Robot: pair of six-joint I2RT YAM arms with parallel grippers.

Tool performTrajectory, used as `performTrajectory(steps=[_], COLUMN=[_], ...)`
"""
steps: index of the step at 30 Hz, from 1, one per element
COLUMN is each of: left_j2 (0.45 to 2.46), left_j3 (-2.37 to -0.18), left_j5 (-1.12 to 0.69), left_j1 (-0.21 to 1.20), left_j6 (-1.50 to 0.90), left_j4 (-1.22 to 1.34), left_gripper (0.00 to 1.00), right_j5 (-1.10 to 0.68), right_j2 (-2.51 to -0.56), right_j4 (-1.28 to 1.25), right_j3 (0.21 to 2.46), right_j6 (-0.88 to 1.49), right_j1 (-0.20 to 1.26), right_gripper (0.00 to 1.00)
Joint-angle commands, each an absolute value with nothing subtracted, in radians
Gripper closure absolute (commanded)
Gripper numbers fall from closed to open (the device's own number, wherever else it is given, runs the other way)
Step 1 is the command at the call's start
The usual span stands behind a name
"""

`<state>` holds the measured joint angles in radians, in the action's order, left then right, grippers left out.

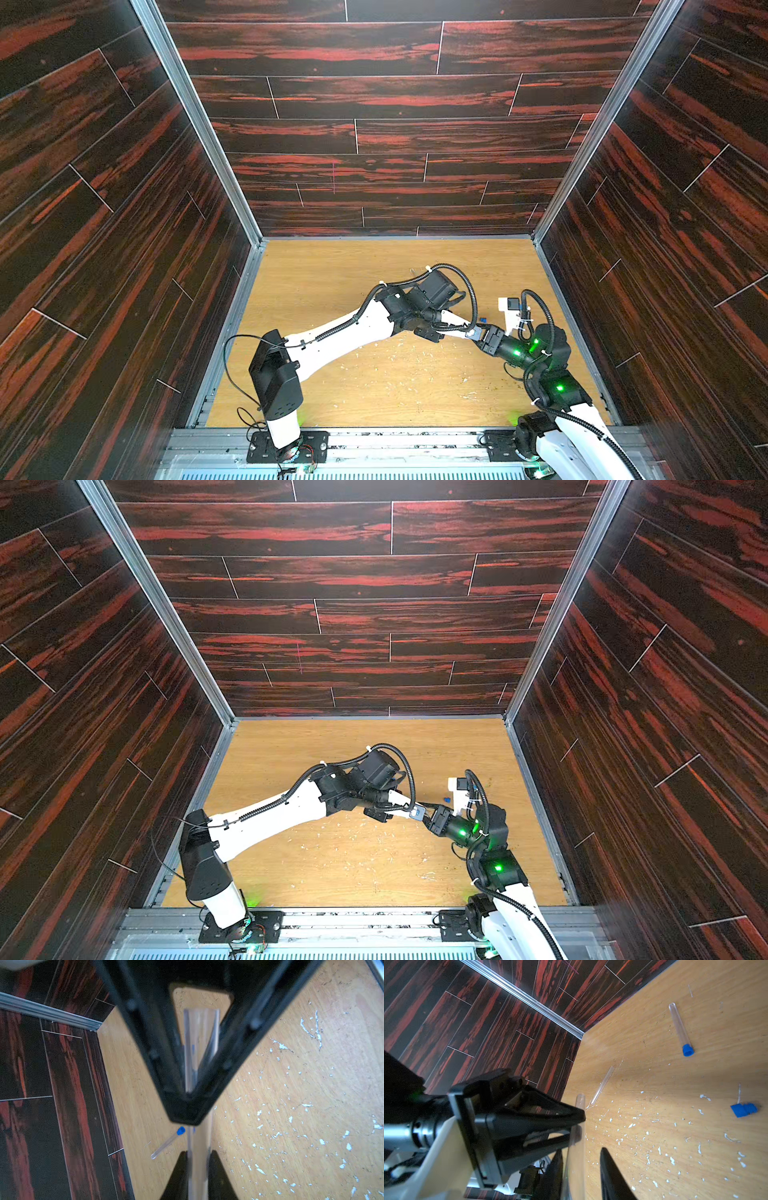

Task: Insert stoppers into test tubes
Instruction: Pick up the test tube at the center of the board.

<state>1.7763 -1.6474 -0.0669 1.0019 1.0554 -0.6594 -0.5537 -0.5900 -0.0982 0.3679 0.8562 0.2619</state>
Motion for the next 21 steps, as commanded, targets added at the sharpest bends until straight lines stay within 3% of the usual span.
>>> performTrajectory(steps=[1,14,16,21], left_j2=[1.789,1.793,1.795,1.794], left_j3=[-1.680,-1.695,-1.697,-1.694], left_j5=[-0.071,-0.048,-0.041,-0.035], left_j1=[1.010,1.014,1.015,1.014], left_j6=[1.080,1.074,1.072,1.071], left_j4=[-0.685,-0.692,-0.692,-0.693], left_gripper=[0.90,0.90,0.90,0.90], right_j5=[-0.552,-0.548,-0.546,-0.538], right_j2=[-0.589,-0.595,-0.598,-0.600], right_j4=[-0.110,-0.104,-0.103,-0.092], right_j3=[0.353,0.353,0.353,0.356], right_j6=[0.861,0.849,0.847,0.844], right_j1=[0.269,0.279,0.282,0.284], right_gripper=[0.72,0.87,0.86,0.73])
